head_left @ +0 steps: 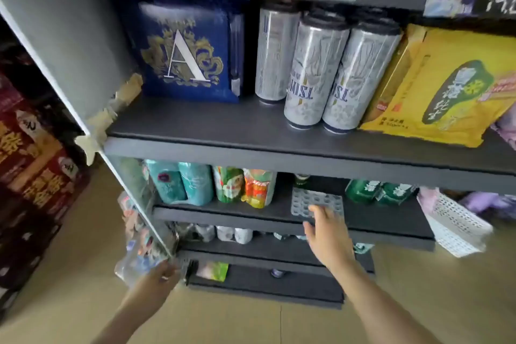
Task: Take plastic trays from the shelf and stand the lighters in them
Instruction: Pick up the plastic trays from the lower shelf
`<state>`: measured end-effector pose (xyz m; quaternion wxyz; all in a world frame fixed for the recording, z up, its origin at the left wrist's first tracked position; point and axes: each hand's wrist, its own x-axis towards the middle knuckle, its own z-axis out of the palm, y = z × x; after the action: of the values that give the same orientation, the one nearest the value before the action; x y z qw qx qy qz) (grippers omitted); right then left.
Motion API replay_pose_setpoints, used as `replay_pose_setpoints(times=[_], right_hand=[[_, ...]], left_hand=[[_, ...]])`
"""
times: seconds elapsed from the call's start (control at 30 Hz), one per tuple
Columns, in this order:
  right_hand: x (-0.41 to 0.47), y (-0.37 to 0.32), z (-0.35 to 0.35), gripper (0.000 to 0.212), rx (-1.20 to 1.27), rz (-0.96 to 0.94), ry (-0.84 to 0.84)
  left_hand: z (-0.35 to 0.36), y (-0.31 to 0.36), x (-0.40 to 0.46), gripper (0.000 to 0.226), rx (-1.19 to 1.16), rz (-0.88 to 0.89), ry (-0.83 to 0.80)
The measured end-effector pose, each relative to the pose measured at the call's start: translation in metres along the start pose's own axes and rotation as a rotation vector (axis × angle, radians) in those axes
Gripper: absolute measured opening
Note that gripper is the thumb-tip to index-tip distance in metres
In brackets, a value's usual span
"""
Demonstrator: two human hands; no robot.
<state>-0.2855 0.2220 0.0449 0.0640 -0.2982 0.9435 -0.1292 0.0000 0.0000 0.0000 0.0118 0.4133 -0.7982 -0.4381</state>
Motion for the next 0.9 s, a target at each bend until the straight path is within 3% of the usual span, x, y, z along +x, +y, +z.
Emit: replay_pose_setpoints(times=[0.2,0.4,0.5,0.63,0.73,0.83,0.9], right_hand=[[0.032,0.011,0.023,0.05,-0.279,-0.043,-0.166],[0.037,0.02,0.035,0.045,-0.201,0.025,-0.048],[0.032,0.025,0.037,0.043,-0.293,0.002,-0.044],[0.016,0.027,0.034,0.028,-0.462,-0.183,0.062],[-0.001,0.022,0.032,0.03,-0.492,-0.393,0.098],[-0.023,0.009,0.037,0.04,-0.526,-0.626,0.049],[-0.032,0.001,0.044,0.048,-0.49,-0.7,-0.082]], left_hand=[[0.023,0.048,0.025,0.016,0.125,0.152,0.016],[0.023,0.051,0.022,0.021,0.162,0.245,0.044],[0.025,0.048,0.017,0.02,0.151,0.227,0.043],[0.031,0.041,0.007,0.022,0.154,0.16,0.027],[0.032,0.028,-0.004,0.024,0.207,0.116,-0.02],[0.029,0.007,-0.022,0.023,0.242,0.036,-0.053],[0.027,-0.012,-0.038,0.021,0.231,-0.024,-0.036]])
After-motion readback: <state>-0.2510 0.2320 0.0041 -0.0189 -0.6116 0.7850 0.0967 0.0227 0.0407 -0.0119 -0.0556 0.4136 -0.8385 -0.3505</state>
